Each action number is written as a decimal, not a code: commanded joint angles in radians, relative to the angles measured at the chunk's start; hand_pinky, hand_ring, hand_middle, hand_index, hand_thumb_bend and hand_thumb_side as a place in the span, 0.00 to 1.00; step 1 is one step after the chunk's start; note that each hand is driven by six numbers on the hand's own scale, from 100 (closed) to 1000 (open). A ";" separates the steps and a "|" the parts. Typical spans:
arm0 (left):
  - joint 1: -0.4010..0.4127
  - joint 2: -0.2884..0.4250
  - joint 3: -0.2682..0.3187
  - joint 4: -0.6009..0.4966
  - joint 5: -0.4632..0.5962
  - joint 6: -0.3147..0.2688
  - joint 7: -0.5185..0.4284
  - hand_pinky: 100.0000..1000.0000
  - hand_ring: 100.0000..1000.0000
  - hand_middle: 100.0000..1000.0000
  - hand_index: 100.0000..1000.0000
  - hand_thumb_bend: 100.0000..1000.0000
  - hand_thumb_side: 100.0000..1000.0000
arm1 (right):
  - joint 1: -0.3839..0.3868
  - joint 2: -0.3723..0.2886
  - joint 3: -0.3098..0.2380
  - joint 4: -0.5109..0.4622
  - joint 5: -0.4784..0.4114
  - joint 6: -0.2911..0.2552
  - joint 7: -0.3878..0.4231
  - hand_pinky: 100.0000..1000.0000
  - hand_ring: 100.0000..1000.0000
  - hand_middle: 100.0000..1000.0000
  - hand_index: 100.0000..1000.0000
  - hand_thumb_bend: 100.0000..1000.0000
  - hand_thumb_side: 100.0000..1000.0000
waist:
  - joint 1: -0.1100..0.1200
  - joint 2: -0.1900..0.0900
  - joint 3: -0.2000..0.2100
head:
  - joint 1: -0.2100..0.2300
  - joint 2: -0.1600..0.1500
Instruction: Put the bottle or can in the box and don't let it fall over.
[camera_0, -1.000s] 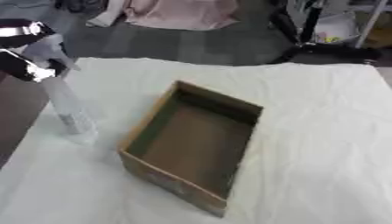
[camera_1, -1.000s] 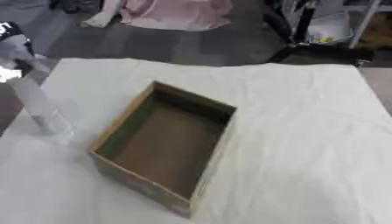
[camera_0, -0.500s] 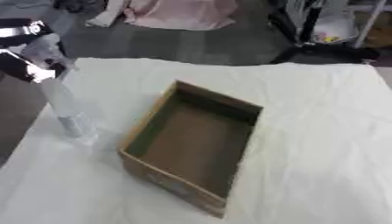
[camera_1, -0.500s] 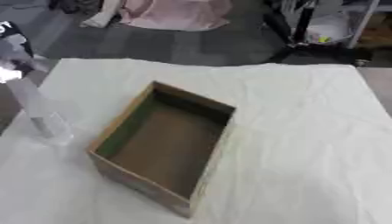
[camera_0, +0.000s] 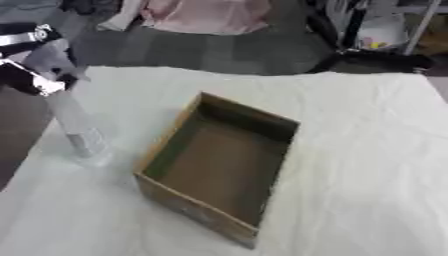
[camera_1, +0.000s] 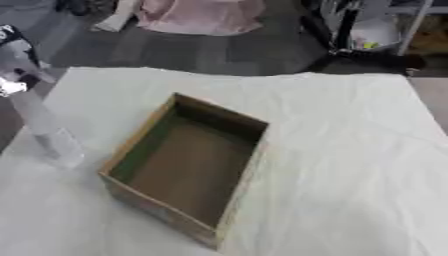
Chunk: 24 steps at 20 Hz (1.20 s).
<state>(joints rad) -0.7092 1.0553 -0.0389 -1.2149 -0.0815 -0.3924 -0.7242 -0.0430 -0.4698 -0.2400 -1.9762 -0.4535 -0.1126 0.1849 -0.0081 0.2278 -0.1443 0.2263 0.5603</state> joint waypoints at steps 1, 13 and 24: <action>-0.005 0.030 0.002 -0.008 0.015 -0.061 -0.068 0.00 0.00 0.00 0.09 0.00 0.00 | 0.000 -0.014 -0.013 -0.024 -0.006 -0.001 -0.003 0.94 0.93 0.99 0.93 0.30 0.44 | -0.002 -0.012 -0.001 | 0.002 -0.007; -0.027 0.043 0.012 -0.060 0.089 -0.018 -0.115 0.00 0.00 0.00 0.08 0.00 0.00 | 0.005 -0.020 -0.014 -0.024 -0.008 0.001 -0.008 0.94 0.93 0.99 0.93 0.30 0.44 | 0.004 -0.027 0.004 | -0.002 0.006; -0.059 0.055 0.019 -0.113 0.122 -0.014 -0.113 0.00 0.00 0.00 0.07 0.00 0.00 | 0.009 -0.034 -0.018 -0.024 -0.018 0.003 -0.016 0.94 0.93 0.99 0.93 0.30 0.44 | 0.016 -0.045 0.010 | -0.009 0.028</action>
<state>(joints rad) -0.7475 1.0572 -0.0389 -1.3070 0.0286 -0.3421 -0.7745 -0.0334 -0.4710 -0.2462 -1.9762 -0.4629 -0.1093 0.1743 0.0057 0.2049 -0.1352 0.2203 0.5832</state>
